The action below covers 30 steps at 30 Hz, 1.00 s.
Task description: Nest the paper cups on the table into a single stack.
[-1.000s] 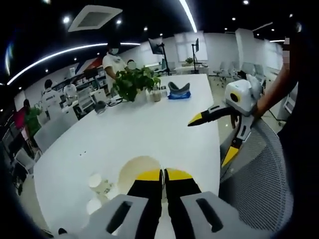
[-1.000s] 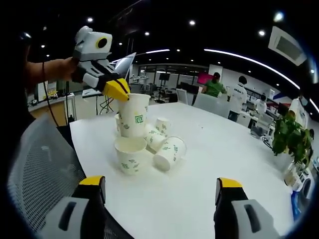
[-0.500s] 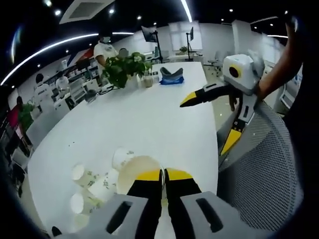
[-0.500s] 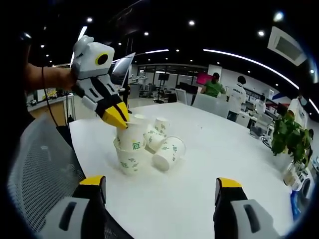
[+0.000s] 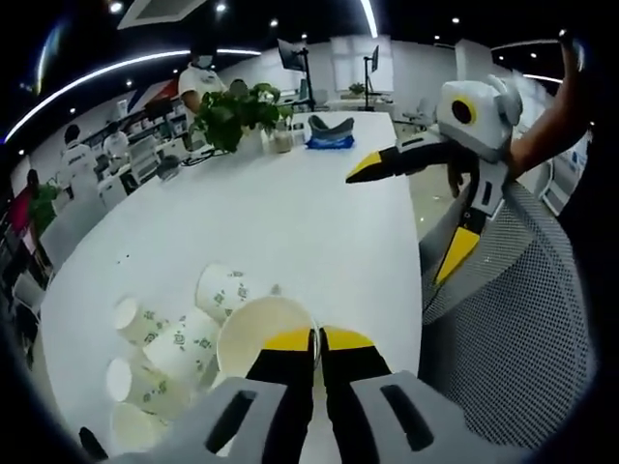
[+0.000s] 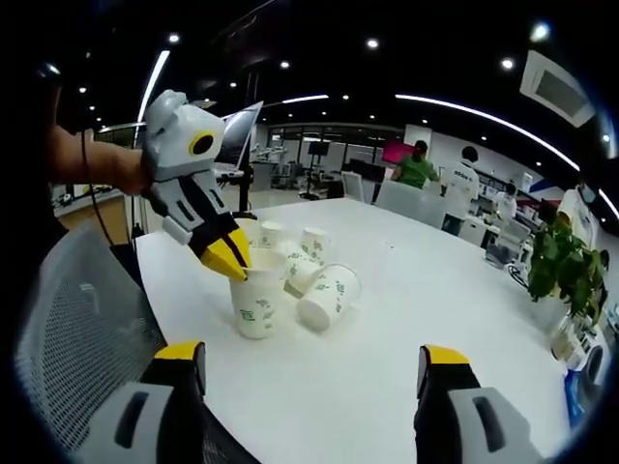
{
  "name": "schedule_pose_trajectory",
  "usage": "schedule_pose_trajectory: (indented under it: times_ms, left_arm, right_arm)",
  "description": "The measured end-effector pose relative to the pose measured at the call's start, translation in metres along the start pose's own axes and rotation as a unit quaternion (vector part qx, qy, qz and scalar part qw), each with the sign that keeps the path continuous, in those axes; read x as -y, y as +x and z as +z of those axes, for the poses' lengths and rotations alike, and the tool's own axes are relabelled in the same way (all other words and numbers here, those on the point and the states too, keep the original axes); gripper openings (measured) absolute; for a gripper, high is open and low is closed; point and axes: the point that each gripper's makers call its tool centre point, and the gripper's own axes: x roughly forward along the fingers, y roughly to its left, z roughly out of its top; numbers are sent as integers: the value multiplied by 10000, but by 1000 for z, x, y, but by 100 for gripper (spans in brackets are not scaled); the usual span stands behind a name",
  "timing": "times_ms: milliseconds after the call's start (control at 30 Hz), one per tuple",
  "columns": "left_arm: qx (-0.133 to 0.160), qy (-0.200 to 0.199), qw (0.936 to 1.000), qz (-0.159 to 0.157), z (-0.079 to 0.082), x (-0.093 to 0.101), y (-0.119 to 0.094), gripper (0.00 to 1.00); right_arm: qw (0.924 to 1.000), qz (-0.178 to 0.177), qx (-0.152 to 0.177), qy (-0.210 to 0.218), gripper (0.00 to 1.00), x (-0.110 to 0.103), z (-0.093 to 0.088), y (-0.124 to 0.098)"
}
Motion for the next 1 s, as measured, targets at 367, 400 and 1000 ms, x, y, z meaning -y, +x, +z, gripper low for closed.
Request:
schedule_pose_trajectory:
  times_ms: [367,400,1000]
  left_arm:
    - [-32,-122,9999,-106,-4,5,9,1]
    - [-50,-107,9999,-101,-5,5,9,1]
    - [95,-198,9998,29,-1,1,5,9]
  right_arm:
    - [10000,-39,-11,2,92,2,0,0]
    - [10000,-39,-8,2,92,2,0,0]
    - [10000,-5,20,16,92,0,1,0]
